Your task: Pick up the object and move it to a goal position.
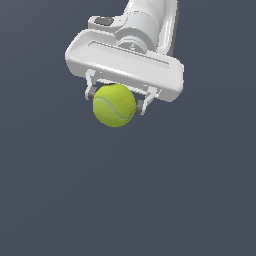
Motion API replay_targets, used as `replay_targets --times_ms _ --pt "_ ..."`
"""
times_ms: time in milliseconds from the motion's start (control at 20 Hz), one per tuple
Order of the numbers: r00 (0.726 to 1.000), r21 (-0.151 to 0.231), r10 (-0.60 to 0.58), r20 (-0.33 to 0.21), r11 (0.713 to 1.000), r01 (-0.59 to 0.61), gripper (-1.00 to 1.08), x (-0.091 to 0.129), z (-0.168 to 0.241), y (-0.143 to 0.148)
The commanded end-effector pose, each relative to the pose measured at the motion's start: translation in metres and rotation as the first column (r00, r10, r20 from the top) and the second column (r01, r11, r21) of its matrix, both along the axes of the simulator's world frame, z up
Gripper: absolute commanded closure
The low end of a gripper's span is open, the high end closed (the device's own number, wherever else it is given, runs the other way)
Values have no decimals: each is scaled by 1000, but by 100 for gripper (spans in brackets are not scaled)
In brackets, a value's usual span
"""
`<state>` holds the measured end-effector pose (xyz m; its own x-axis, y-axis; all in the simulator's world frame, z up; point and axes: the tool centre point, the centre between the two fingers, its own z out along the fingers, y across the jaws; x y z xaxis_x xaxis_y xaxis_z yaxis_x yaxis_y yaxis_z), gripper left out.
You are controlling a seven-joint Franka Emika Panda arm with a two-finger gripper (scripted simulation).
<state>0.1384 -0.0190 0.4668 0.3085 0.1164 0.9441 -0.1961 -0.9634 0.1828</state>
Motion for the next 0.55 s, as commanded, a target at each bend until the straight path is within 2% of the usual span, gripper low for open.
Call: replay_targets --times_ms 0,250,500 --pt "1000 -4 -6 27 1000 6 108 -2 10 0" --pt "998 -8 -12 56 1000 13 108 -5 21 0" --pt "998 -9 -14 61 1000 15 108 -5 23 0"
